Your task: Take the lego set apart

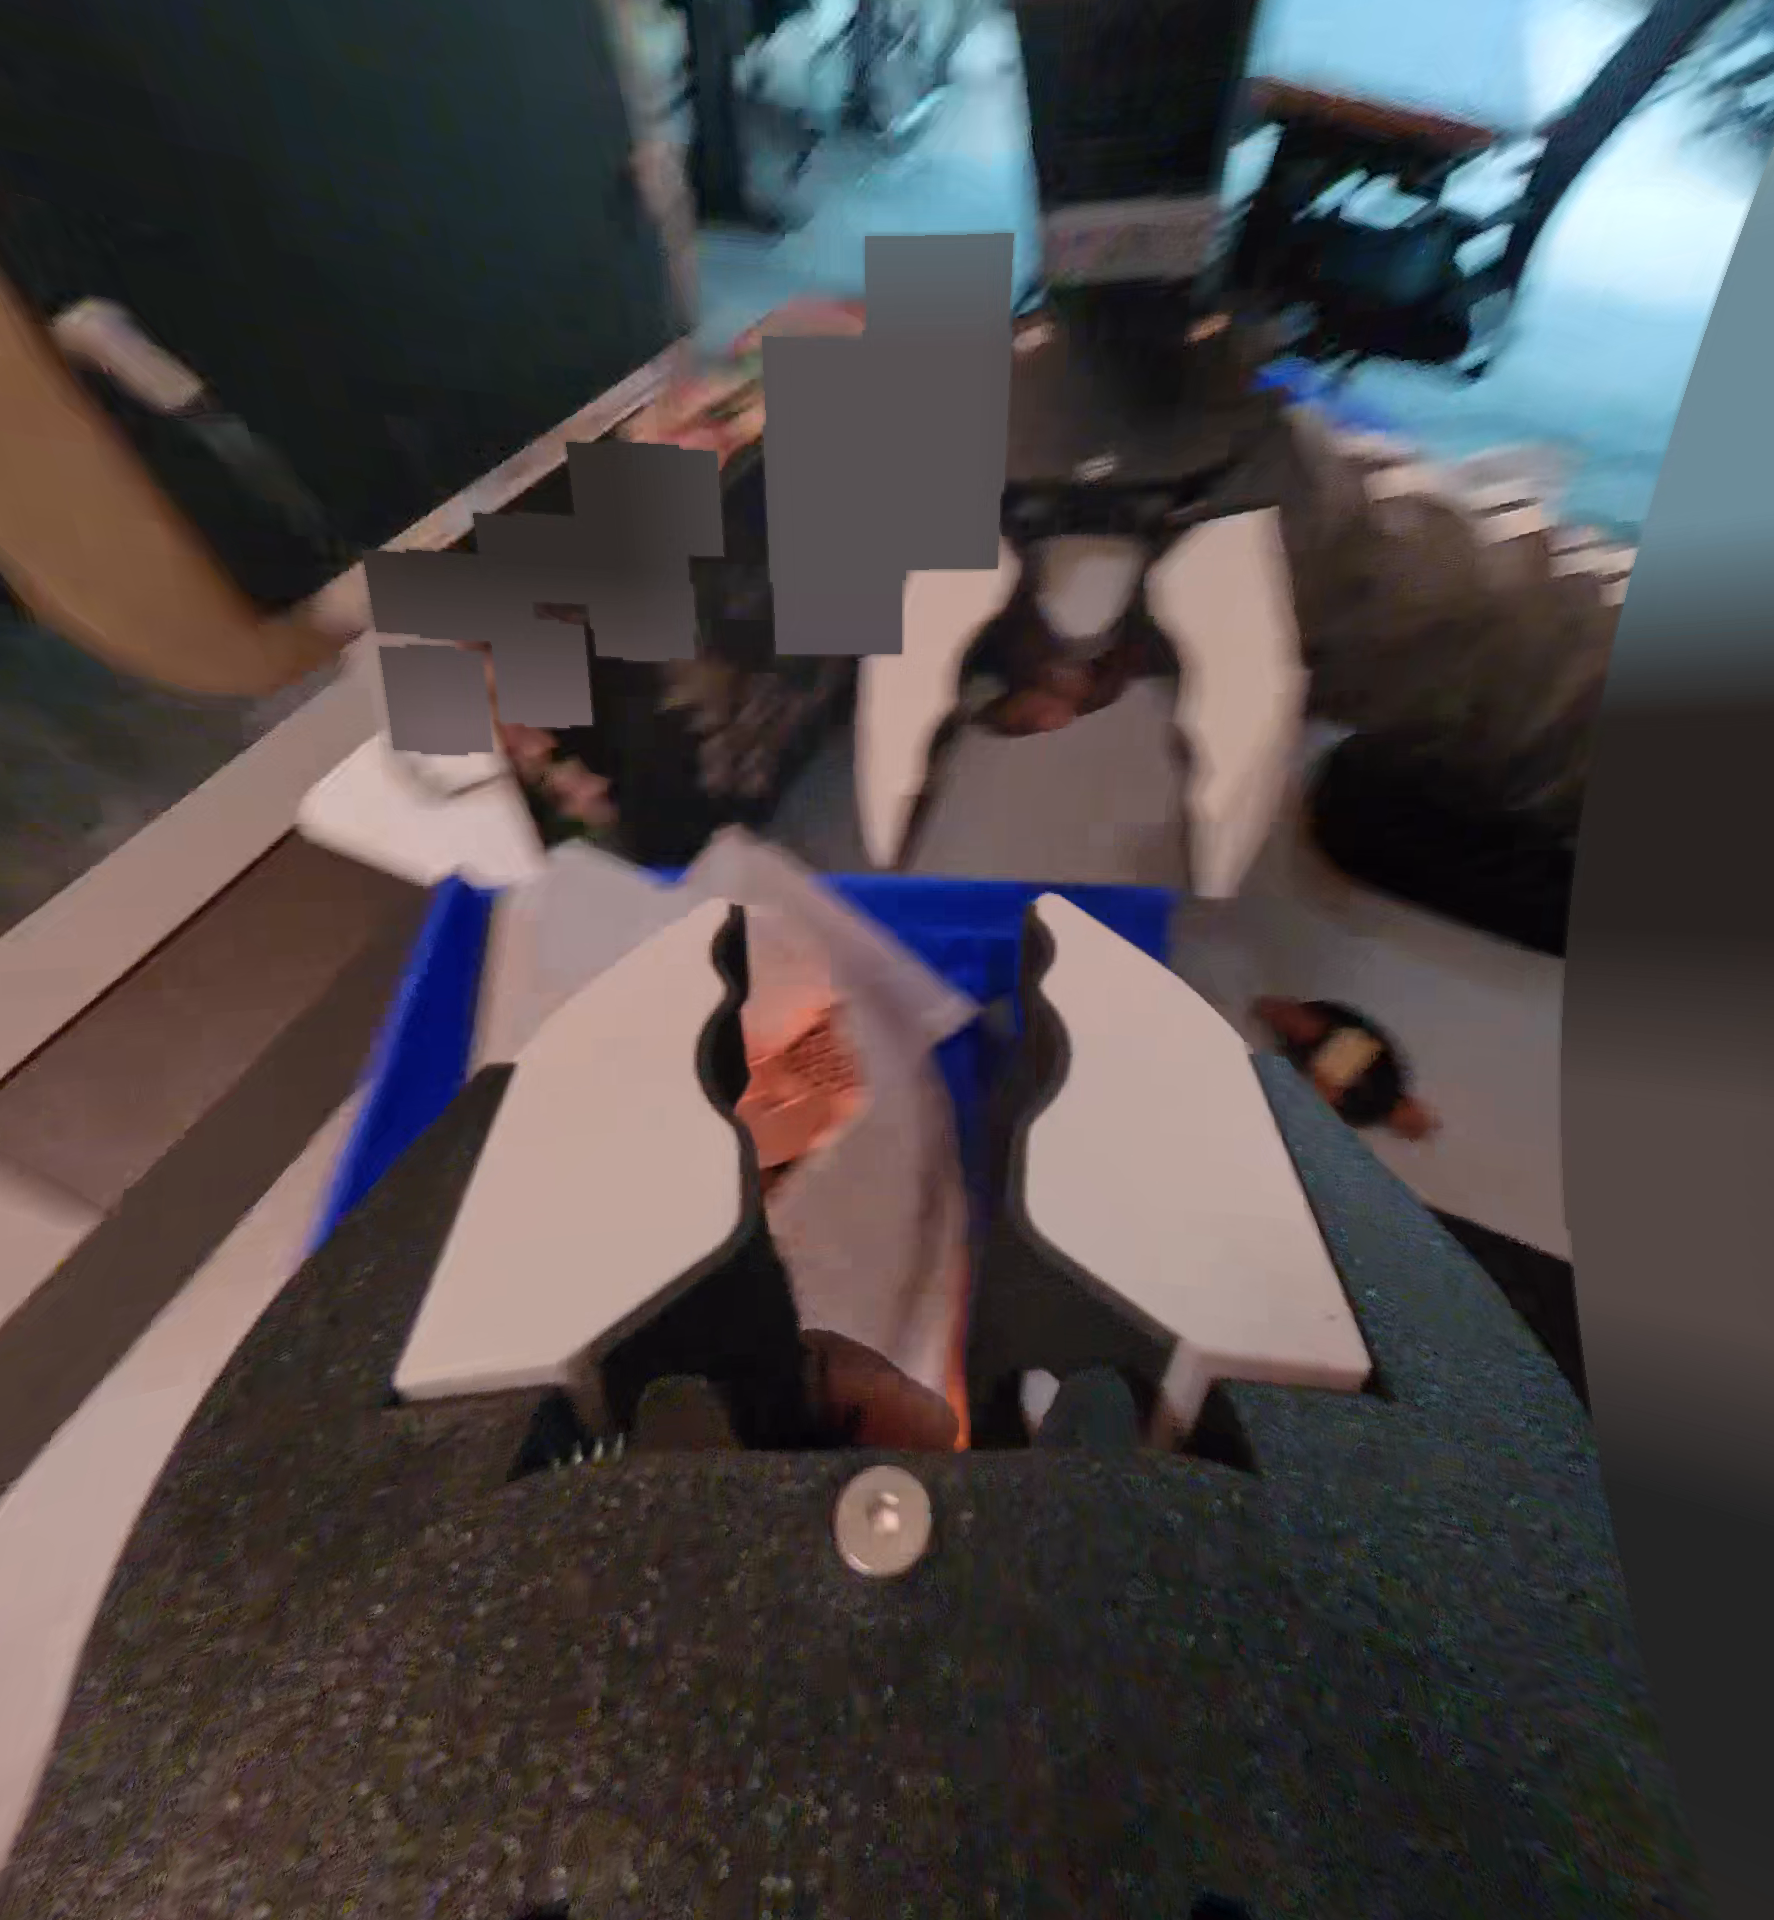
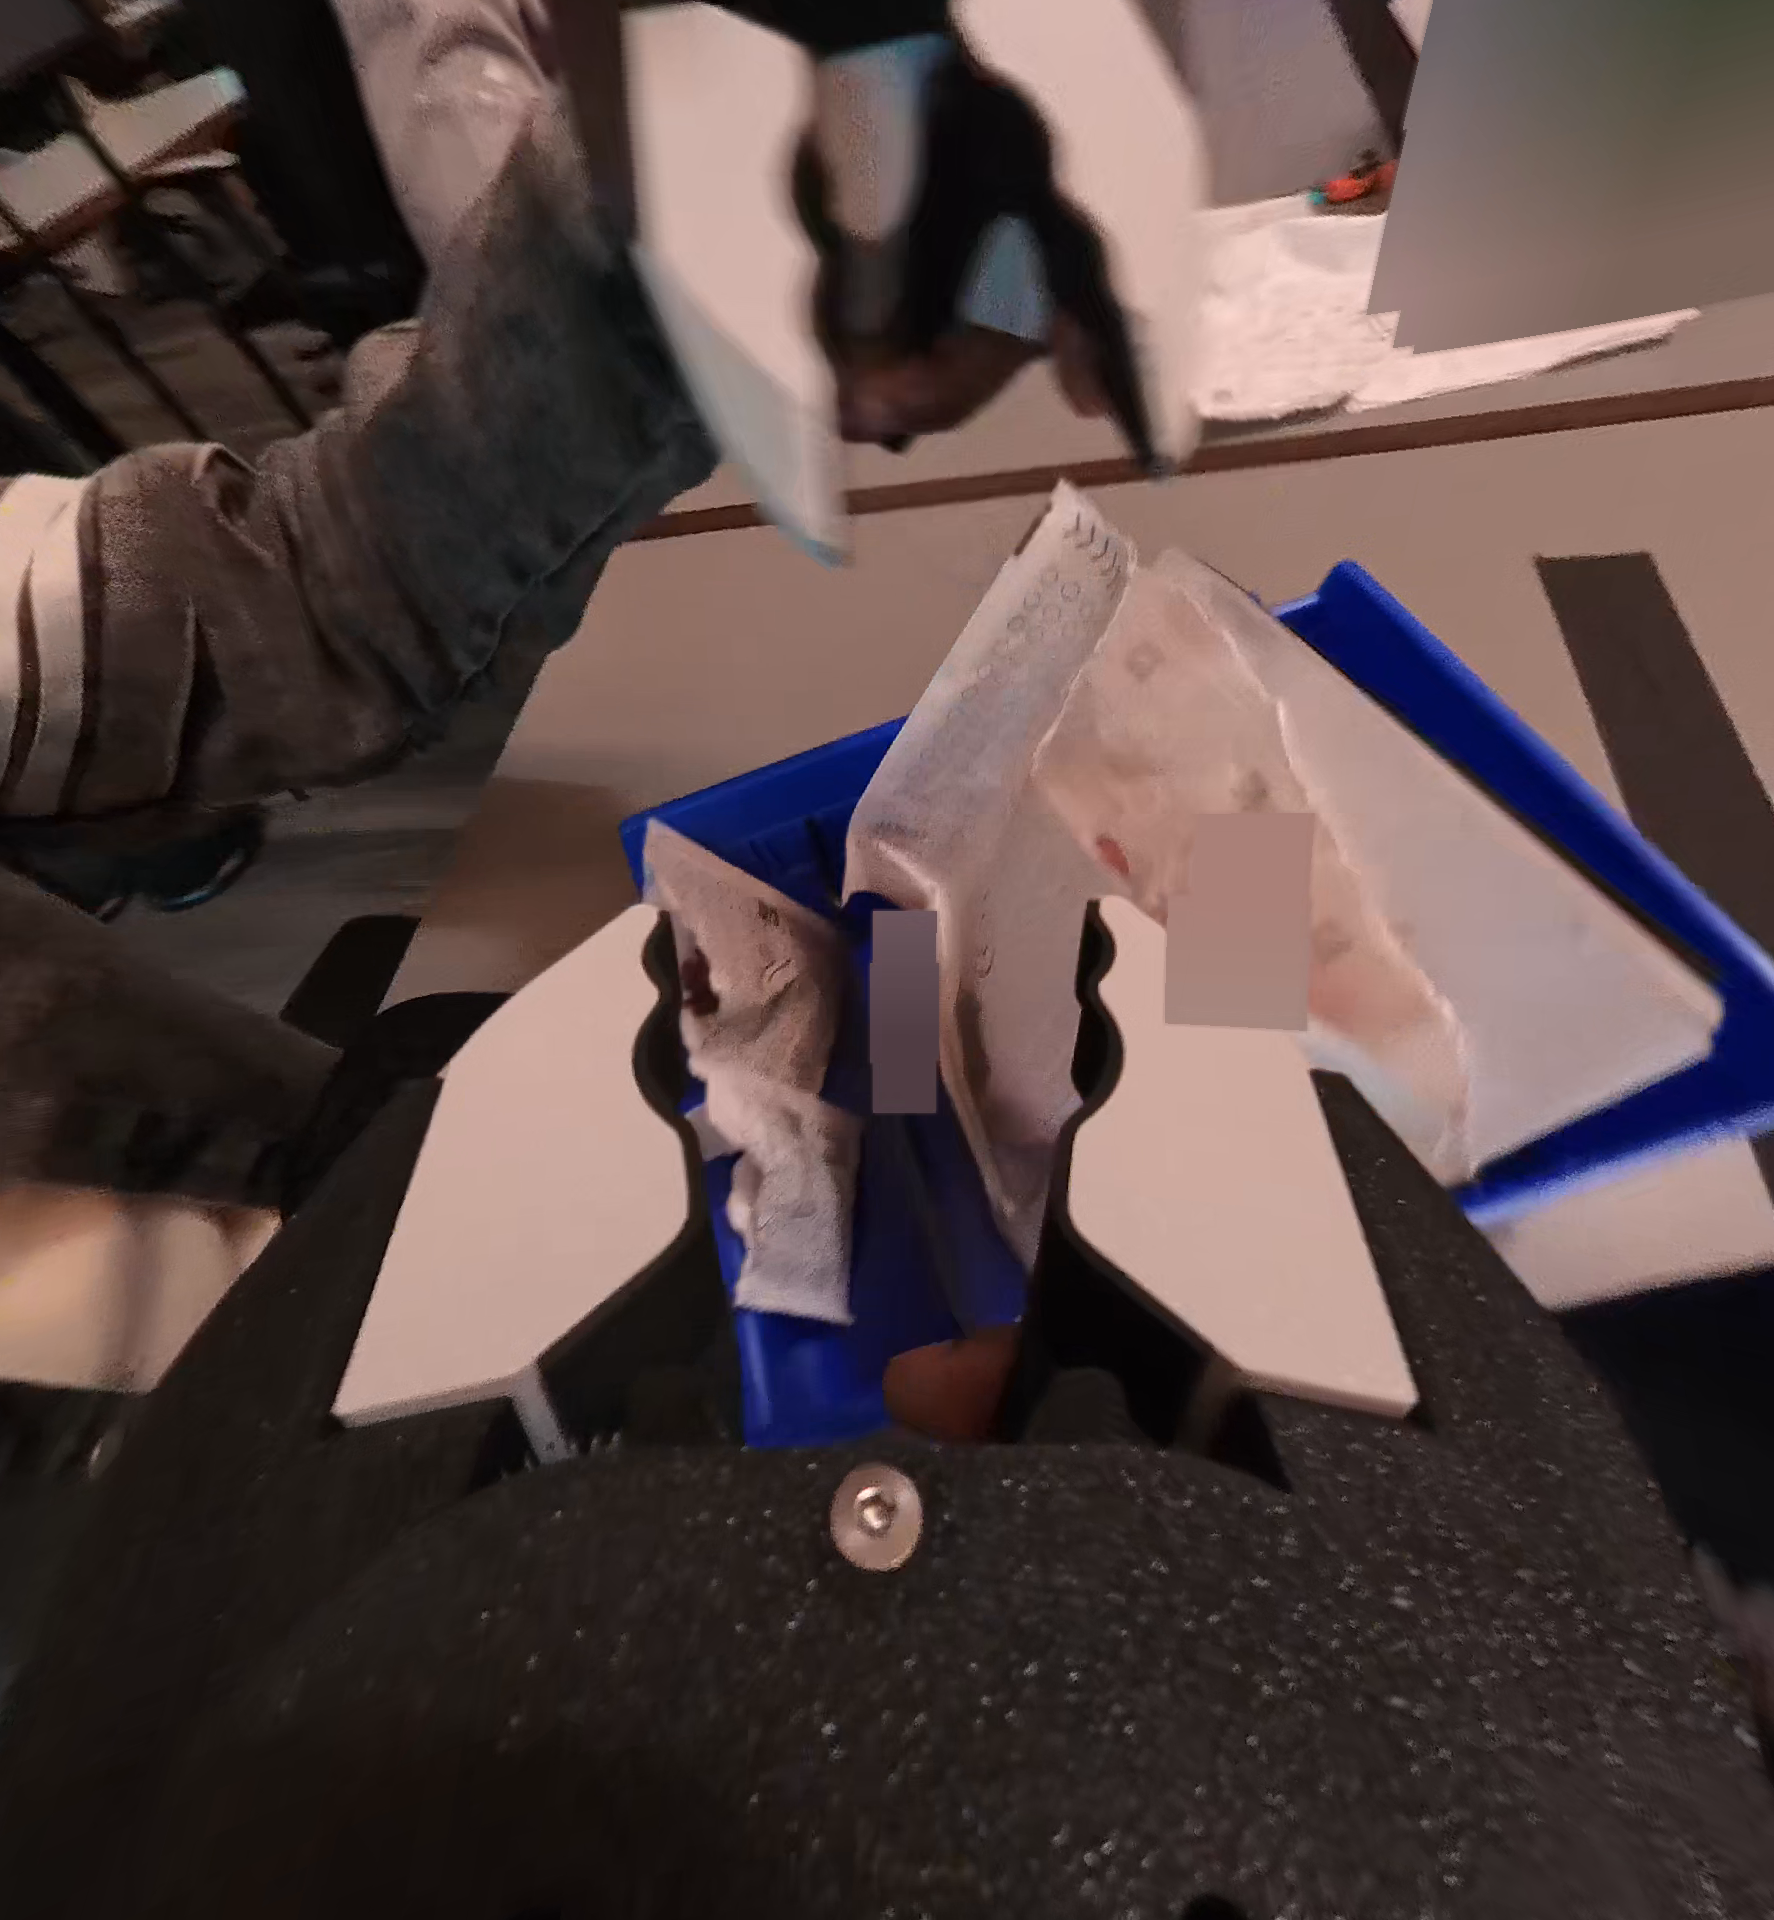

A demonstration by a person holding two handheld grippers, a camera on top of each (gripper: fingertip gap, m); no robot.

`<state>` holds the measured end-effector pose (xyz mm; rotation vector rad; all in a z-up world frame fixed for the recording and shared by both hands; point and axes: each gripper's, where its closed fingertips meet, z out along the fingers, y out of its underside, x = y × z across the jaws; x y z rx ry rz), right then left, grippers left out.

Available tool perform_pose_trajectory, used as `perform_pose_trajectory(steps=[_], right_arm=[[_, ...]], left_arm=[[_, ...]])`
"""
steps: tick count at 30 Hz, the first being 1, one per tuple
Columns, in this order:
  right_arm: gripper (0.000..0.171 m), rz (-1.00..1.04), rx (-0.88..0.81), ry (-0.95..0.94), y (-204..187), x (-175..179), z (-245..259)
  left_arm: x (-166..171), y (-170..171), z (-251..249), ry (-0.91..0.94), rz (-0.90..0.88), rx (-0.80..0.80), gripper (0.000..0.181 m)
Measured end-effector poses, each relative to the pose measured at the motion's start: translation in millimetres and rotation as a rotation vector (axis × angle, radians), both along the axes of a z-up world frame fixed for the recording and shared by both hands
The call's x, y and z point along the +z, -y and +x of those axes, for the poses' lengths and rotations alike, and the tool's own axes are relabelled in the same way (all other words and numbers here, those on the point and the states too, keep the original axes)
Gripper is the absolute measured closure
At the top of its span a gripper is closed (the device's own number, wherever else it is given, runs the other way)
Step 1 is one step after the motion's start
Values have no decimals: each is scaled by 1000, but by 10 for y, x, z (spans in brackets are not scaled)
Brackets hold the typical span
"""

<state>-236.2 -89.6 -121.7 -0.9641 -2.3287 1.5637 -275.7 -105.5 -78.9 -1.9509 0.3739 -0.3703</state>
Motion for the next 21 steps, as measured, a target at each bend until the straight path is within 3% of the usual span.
perform_pose_trajectory(steps=[3, 6, 10, 11, 15, 21], right_arm=[[103, 59, -98, 21, 4, -95, 466], [110, 132, -88, 73, 124, -419, 1087], [132, 356, 226, 76, 255, -1072, 2012], [139, 426, 253, 55, 215, -1212, 2091], [140, 697, 274, 35, -36, -1584, 2037], [140, 741, 375, -3, -23, -1743, 1813]], left_arm=[[-47, 298, 580, -7, 74, -48, 129], [-460, 514, 1120, -84, 23, -16, 133], [-1093, 696, 1941, -94, -110, -45, 140], [-1225, 700, 2148, -68, -147, -61, 143], [-1683, 537, 2538, -163, -276, -16, 139], [-1951, 266, 2487, -246, -366, 112, 141]])
